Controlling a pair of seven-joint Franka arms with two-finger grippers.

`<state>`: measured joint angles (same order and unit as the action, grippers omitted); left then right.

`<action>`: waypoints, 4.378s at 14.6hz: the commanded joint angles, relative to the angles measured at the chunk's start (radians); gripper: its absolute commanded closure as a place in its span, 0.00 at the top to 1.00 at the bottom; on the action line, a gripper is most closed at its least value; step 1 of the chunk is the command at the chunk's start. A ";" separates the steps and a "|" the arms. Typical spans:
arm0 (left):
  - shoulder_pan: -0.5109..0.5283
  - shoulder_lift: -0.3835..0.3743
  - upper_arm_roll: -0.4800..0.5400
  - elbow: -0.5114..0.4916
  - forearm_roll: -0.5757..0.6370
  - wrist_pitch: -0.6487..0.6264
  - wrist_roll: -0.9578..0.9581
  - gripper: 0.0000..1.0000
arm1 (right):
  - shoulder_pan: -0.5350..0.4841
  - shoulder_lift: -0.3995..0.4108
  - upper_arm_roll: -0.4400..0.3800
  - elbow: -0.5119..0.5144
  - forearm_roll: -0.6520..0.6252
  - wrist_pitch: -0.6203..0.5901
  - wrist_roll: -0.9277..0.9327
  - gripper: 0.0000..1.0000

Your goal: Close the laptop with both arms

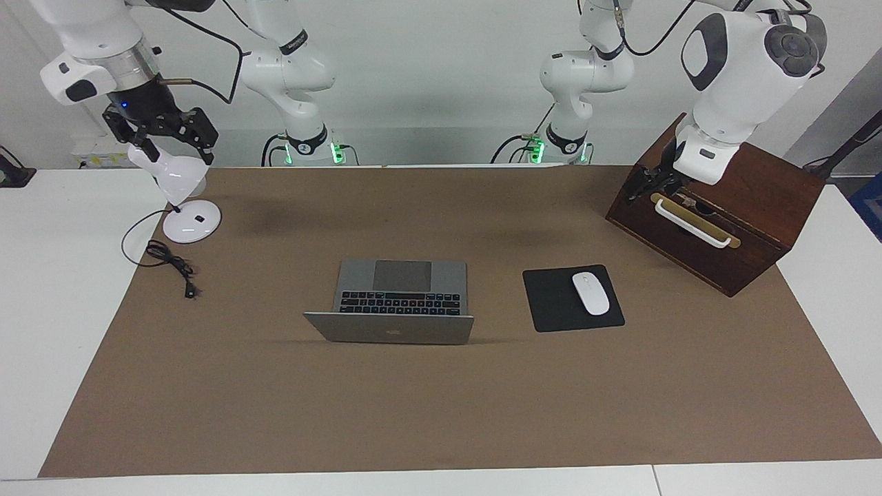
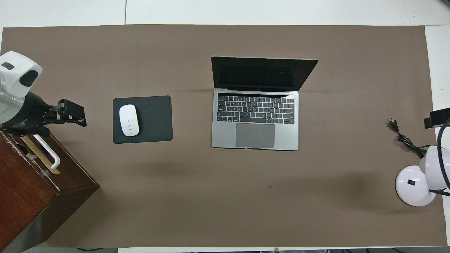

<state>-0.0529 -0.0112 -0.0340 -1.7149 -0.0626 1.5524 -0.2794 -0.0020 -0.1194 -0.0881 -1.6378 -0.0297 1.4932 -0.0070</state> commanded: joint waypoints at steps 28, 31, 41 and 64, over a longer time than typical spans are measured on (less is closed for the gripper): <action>-0.071 -0.093 -0.049 -0.161 -0.259 0.233 -0.628 0.00 | -0.013 0.018 0.010 -0.016 -0.018 0.061 -0.033 1.00; -0.082 -0.137 -0.050 -0.290 -0.355 0.443 -0.844 0.00 | -0.013 0.030 0.010 -0.014 -0.001 0.105 -0.030 1.00; -0.229 -0.115 -0.053 -0.505 -0.595 0.886 -1.456 0.00 | 0.005 0.243 0.019 0.148 0.051 0.237 -0.019 0.87; -0.653 0.250 -0.053 -0.511 -1.390 1.557 -1.503 0.00 | 0.447 0.733 -0.319 0.589 0.138 0.423 0.163 0.00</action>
<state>-0.6693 0.1988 -0.0999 -2.2645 -1.4272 3.0739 -1.7774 0.3912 0.5890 -0.3328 -1.0795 0.0445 1.9027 0.1358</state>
